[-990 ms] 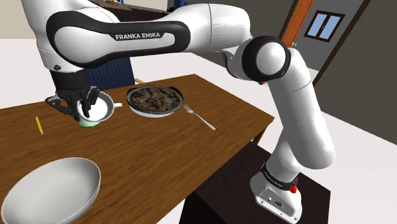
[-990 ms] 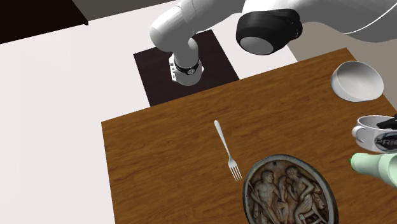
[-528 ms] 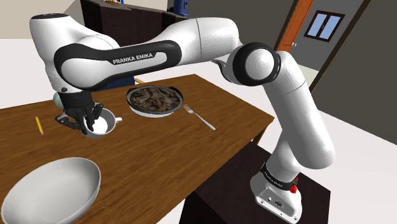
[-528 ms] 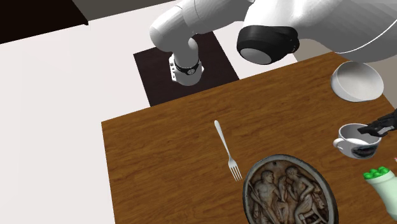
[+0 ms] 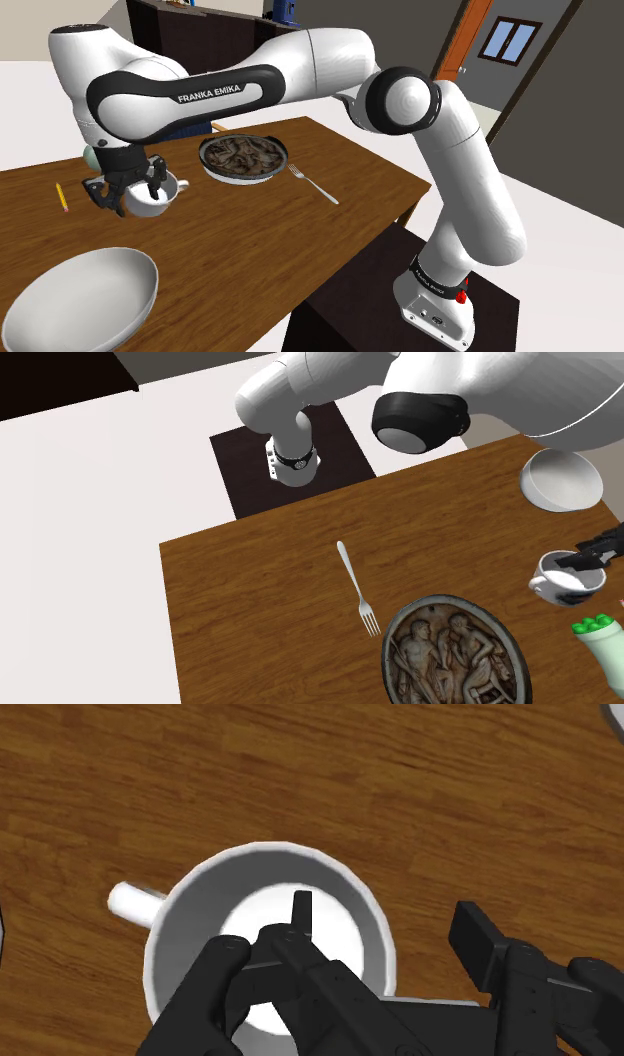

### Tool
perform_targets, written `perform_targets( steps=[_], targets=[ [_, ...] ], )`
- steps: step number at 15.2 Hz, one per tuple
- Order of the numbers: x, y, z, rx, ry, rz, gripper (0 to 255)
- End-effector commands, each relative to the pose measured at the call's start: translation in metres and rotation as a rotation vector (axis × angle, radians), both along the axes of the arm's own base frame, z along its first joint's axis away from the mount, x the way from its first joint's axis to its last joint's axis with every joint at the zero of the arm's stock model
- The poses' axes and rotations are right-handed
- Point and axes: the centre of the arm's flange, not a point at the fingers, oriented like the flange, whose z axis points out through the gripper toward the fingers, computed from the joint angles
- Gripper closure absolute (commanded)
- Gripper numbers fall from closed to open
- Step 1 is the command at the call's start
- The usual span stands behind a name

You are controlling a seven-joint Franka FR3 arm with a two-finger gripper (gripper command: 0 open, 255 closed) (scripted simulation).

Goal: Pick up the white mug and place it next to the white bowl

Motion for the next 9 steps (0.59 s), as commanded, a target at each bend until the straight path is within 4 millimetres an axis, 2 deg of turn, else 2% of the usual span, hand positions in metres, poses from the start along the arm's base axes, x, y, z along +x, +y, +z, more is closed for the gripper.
perform_targets(
  steps=[1,4,8,9],
  targets=[
    [0.0,-0.001,-0.002,-0.002,0.002,0.0,0],
    [0.001,0.0,-0.001,-0.002,0.002,0.0,0],
    [0.001,0.002,0.049,-0.002,0.002,0.0,0],
    [0.001,0.002,0.049,-0.002,0.002,0.0,0]
  ],
)
